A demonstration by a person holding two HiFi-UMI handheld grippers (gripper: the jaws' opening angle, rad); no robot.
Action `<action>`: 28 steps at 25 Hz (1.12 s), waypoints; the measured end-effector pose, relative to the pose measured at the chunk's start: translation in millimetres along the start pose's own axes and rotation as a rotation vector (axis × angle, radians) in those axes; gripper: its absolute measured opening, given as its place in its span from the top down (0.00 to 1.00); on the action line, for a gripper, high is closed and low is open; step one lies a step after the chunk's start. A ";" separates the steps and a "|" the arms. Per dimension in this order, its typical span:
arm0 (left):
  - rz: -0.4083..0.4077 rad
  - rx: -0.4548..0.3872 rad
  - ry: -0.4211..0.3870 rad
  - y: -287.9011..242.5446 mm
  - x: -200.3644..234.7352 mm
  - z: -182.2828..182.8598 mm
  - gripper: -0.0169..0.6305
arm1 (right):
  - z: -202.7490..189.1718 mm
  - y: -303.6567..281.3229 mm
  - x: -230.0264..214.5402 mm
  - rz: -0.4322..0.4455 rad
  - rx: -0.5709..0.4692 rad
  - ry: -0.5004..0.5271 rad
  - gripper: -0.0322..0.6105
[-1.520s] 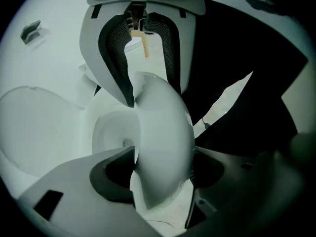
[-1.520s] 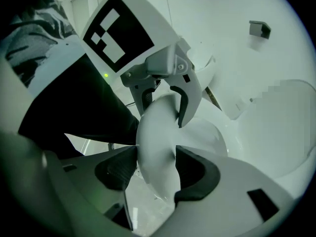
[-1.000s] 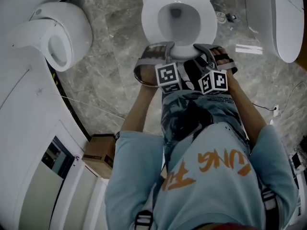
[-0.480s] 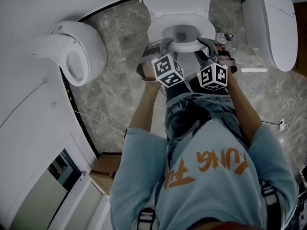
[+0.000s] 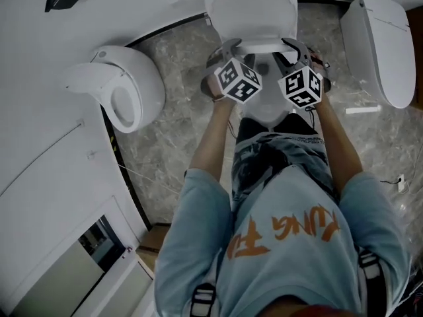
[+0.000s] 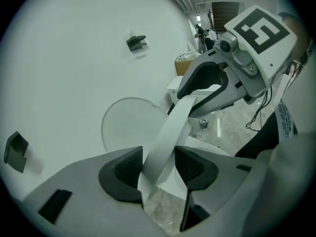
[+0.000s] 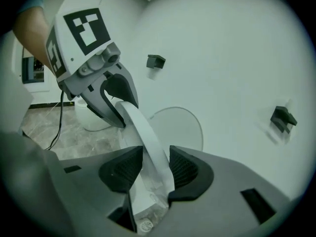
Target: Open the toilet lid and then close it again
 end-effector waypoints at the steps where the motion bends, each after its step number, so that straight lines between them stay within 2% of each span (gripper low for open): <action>1: -0.004 -0.004 -0.005 -0.9 9.9 4.1 0.63 | 3.8 -6.5 -6.0 -0.018 -0.001 -0.012 0.66; 12: -0.080 -0.017 -0.039 -27.0 103.8 37.0 0.61 | 28.9 -83.4 -54.8 -0.134 -0.026 -0.060 0.64; 16: -0.103 -0.022 -0.059 -40.9 137.2 46.2 0.61 | 34.9 -116.0 -73.2 -0.122 -0.023 -0.054 0.63; 22: -0.173 -0.023 -0.040 -64.4 180.7 57.9 0.61 | 37.5 -158.7 -94.1 -0.117 0.014 -0.084 0.63; 28: -0.175 -0.079 -0.081 -69.2 187.5 54.6 0.61 | 37.0 -169.8 -101.2 -0.054 0.020 -0.095 0.63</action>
Point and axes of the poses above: the fingertips, and each gripper's own axes: y backward along the fingers, x to its left, z out of its top, the point moved 7 cm from there along y, backward along the fingers, and after that the axes turned 13 degrees about -z, right-handed, at the moved point
